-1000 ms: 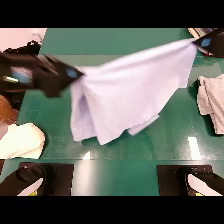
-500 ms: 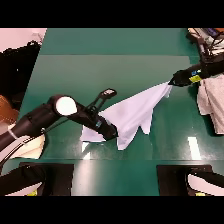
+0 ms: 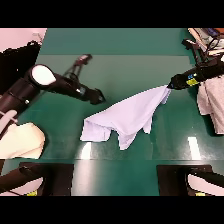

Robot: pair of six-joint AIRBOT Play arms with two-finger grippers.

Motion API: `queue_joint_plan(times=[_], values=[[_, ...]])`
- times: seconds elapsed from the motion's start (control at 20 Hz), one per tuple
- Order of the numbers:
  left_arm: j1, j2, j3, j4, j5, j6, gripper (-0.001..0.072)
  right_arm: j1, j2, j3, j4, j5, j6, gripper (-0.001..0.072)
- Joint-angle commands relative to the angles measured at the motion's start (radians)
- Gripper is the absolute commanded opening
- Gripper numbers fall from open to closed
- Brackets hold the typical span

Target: Fold the shirts.

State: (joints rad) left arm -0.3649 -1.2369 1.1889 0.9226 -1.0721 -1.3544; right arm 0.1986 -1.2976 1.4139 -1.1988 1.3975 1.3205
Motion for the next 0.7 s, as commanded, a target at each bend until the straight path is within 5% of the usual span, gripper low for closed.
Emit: queue_joint_plan(times=[0.0,0.35,0.65], values=[[0.141,-0.072,0.026,0.017,-0.082,0.031,0.0541,0.001,0.000,-0.001,0.000,-0.012,0.000,0.0012],[0.139,-0.370,0.026,-0.140,-0.200,0.108,0.0541,0.002,0.000,-0.001,0.001,-0.007,0.000,0.0012],[0.043,-0.430,0.026,-0.054,-0.226,0.150,0.0540,0.002,-0.001,-0.001,0.001,-0.008,0.000,0.0012]])
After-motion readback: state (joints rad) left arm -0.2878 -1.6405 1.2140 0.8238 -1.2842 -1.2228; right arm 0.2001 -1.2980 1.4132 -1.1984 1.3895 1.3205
